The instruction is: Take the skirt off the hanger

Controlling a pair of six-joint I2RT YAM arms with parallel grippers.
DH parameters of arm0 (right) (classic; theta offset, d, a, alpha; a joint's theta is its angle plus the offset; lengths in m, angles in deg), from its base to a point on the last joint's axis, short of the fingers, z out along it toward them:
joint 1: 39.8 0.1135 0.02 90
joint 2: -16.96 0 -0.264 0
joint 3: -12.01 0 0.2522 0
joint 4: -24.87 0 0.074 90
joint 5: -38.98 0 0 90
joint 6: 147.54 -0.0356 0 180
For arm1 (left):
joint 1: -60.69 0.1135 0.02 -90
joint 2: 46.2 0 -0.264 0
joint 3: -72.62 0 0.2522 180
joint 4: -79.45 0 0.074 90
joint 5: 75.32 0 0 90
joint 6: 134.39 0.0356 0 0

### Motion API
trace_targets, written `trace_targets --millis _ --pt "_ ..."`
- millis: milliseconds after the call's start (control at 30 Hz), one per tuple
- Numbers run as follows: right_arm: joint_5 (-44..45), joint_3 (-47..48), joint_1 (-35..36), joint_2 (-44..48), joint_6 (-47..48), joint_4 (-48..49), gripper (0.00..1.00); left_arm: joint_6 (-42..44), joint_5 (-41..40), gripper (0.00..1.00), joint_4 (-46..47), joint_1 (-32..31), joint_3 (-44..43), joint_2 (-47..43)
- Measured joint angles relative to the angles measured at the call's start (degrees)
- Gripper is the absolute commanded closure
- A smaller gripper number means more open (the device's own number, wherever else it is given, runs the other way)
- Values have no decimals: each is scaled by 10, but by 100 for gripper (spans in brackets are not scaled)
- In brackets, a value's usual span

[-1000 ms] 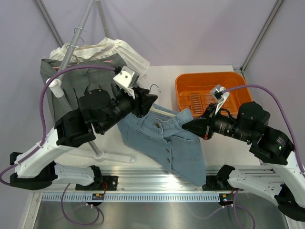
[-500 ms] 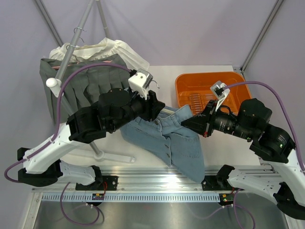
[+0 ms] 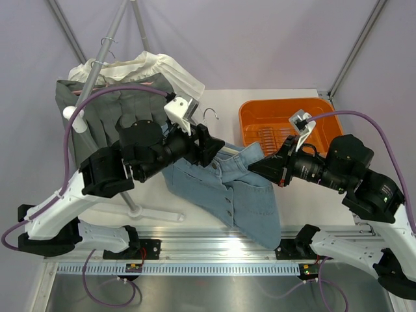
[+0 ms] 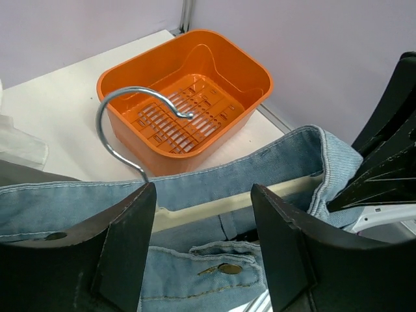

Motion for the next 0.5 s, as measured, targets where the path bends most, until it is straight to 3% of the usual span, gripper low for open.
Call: trace_targets --millis 333,500 --pt "-2 0 0 13 -3 0 100 6 -19 35 -6 0 0 -17" --pt "-7 -4 0 14 -11 2 100 5 -21 41 -5 0 0 -12"
